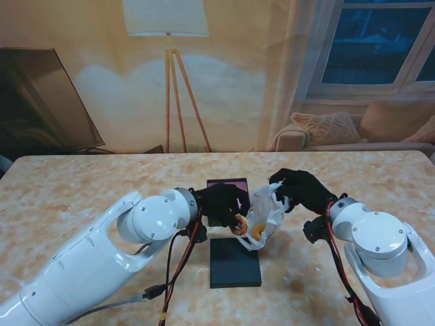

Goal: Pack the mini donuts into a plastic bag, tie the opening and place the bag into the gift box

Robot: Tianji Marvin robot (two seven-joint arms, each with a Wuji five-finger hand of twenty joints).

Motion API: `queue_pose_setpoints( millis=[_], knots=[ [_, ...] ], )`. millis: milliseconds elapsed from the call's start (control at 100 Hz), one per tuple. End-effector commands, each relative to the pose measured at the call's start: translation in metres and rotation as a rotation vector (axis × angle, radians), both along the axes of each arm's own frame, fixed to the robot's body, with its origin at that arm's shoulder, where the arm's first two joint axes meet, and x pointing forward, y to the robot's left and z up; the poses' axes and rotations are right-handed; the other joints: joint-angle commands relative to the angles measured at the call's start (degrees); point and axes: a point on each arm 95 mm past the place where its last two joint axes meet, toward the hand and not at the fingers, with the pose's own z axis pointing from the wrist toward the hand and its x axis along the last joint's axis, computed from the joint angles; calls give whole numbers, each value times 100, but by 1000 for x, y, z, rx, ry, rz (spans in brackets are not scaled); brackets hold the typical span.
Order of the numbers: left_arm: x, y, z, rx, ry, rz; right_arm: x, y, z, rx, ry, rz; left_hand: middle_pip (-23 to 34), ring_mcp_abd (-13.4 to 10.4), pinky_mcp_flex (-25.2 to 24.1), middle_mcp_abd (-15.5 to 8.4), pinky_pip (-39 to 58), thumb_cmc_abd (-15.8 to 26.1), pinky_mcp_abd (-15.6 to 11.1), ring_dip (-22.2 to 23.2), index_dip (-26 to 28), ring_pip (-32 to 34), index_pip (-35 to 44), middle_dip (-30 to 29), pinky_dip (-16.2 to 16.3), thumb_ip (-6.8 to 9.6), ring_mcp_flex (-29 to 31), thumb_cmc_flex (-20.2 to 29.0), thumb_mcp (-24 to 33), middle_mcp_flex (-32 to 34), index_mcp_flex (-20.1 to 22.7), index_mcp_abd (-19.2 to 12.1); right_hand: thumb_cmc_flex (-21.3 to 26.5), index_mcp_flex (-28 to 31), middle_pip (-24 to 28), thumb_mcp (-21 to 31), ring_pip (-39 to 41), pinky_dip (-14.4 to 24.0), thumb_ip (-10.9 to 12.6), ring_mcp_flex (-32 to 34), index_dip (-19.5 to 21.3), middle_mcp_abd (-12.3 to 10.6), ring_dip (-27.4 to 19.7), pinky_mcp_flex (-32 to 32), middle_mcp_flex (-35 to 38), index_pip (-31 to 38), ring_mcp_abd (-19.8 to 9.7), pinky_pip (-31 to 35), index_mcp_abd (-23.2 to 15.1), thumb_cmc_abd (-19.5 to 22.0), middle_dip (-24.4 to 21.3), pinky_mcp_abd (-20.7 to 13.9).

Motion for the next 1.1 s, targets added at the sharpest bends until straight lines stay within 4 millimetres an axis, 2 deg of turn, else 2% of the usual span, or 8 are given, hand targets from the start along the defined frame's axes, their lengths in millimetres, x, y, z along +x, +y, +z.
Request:
queue_pose_setpoints(
  millis=[0, 200, 380, 860, 1090],
  knots=[
    [-5, -13, 6, -8, 0, -53, -2, 4, -4, 9, 14, 15, 209, -43, 17, 100, 185, 171, 95, 110, 98, 183, 419, 87, 98, 126, 123, 139, 164, 209, -67, -53, 90, 76, 46, -16, 107, 72, 9, 44, 22, -255, 25, -11, 24, 174, -115, 19, -33, 172, 85, -63],
    [-11, -29, 6, -5, 7, -57, -2, 4, -4, 11, 16, 15, 227, -50, 32, 101, 211, 158, 99, 100, 81, 211, 421, 80, 93, 115, 136, 134, 162, 224, -52, -47, 91, 70, 45, -15, 104, 65, 5, 45, 12, -257, 21, -15, 22, 176, -116, 18, -34, 179, 79, -66],
    [-8, -41, 7, -12, 4, 9, -3, 4, -4, 13, 20, 16, 231, -27, 23, 128, 227, 148, 116, 76, 61, 225, 420, 63, 84, 106, 130, 143, 174, 216, -48, -25, 96, 74, 51, -12, 99, 63, 8, 55, 9, -240, 15, 3, 26, 183, -112, 30, -25, 168, 78, -47],
    [4, -56, 9, 28, -51, 188, -7, 4, -4, 18, 23, 25, 261, 20, 48, 185, 309, 121, 165, -21, -14, 265, 432, -8, 50, 74, 137, 151, 214, 229, -42, 41, 86, 82, 26, -5, 33, 50, 14, 138, 0, -248, -32, 105, 64, 174, -162, 62, -21, 175, 40, -32],
    [4, -60, 9, 37, -67, 248, -9, 4, -5, 23, 24, 27, 300, 25, 118, 214, 387, 85, 184, -110, -74, 312, 438, -58, 15, 57, 165, 145, 228, 241, -20, 78, 84, 83, 13, -3, -20, 11, 9, 174, -11, -265, -66, 139, 85, 178, -188, 44, -19, 178, 8, -23]
  ],
)
